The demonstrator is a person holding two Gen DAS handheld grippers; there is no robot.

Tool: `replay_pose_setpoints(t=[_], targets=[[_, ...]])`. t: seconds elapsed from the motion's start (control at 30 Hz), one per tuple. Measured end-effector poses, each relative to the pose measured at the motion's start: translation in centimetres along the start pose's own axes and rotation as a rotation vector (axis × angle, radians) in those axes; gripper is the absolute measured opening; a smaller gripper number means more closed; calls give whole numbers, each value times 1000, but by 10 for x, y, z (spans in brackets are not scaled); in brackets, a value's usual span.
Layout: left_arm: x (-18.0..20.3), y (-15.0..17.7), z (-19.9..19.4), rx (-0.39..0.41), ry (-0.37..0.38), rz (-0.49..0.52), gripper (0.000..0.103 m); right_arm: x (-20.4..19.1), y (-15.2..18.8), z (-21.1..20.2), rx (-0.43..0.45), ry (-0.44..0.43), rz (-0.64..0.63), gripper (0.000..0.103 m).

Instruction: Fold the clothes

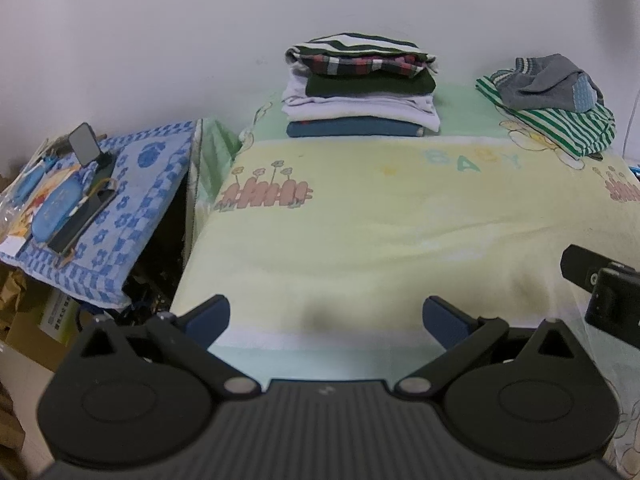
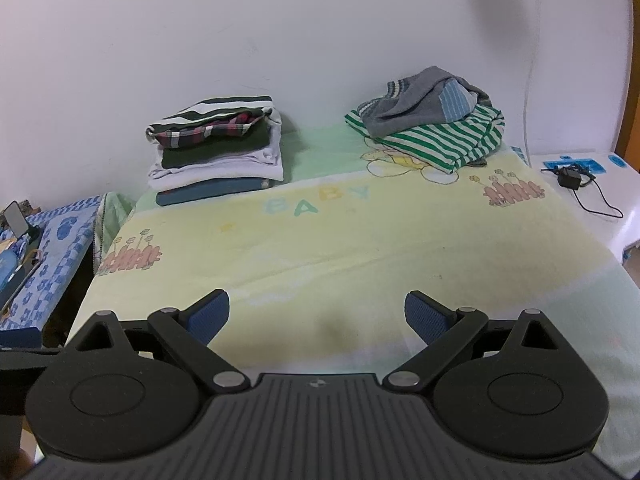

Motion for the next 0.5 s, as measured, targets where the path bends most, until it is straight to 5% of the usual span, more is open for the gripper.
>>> replay_pose_setpoints(t=[0.5], targets=[[11, -8, 5, 17, 19, 16, 102, 6, -3, 3, 7, 27, 16, 97]])
Point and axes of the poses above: each gripper's, at about its wrist camera, not at the fingertips, and z roughly the way its jaws point, x to its right, y to its underside, the point moved 7 cm from there along z, roughly the way its jaws point, and after that the axes turned 12 degrees about -z, right-handed, at the moved point
